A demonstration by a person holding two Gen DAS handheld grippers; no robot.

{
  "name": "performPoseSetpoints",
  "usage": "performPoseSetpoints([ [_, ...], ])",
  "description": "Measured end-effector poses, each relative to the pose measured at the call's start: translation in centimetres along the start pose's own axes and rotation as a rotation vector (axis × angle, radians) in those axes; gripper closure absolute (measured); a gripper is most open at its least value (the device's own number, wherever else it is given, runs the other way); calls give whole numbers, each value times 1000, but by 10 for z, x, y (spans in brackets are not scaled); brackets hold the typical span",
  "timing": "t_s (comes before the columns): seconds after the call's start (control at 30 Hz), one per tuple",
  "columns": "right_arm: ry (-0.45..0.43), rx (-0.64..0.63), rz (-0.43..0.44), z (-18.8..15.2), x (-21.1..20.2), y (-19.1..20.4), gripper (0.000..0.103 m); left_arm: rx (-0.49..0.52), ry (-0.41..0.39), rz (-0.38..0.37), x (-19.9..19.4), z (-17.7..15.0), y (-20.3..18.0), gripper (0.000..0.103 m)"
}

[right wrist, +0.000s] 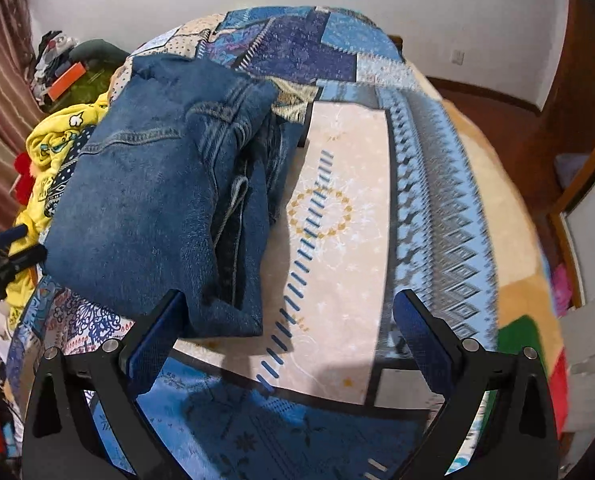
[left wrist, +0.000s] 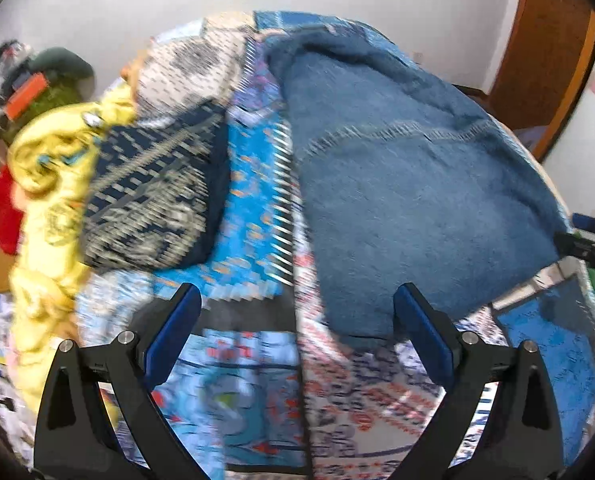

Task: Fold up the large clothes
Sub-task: 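Grasp the jacket bundle with both grippers and lift it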

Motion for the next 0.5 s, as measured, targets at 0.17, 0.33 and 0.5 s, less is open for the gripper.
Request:
performPoseSetpoints([
  [0.17, -69, -10, 37, 32, -15, 7, 0, -39, -74, -8, -12, 39, 16, 5],
  [0.33, -107, 31, 145, 68, -12, 24, 0, -62, -75, -85, 3, 73, 10, 5],
  [0.5, -42, 87, 233, 78, 25, 36, 0, -107, 30, -209, 46, 78, -5, 5],
])
Point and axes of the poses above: each gripper's, at about its wrist camera, not at the fingertips, and x roughly the way its jaws point, y to its left, z to its top, the point moved 10 cm from there along x, roughly the way its jaws point, and after that the axes turned 11 degrees about -y, right-handed, at the moved point
